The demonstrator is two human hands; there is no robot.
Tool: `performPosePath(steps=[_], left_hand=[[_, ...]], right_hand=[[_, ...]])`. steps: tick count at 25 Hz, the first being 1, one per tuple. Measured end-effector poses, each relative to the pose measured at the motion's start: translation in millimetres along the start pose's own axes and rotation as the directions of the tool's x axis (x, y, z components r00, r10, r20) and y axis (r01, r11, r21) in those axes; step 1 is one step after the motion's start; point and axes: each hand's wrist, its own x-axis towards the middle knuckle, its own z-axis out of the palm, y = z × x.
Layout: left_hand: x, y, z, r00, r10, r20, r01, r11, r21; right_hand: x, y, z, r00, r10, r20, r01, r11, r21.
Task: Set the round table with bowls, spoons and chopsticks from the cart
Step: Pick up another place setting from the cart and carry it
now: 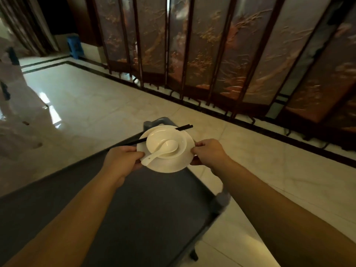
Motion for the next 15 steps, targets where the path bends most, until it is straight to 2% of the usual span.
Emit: performPosePath(steps=[5,8,15], left_hand=[[-23,58,109,0.984,0.064,0.163,-0.052,0.996,-0.077],[-50,87,192,0.95,0.07,0.303,-0.056,0.997,-0.056],[-151,126,417,0.824,0.133,0.551,-0.138,0.99,-0.034]], right_hand=[[-18,19,-132,0.985,0.096,-0.142,-0.08,0.991,0.111],[-36,48,-221,0.959,0.137,-0.248,-0.099,0.982,0.159],[-112,153,-428,0.83,0.279,-0.482,-0.15,0.946,0.289]])
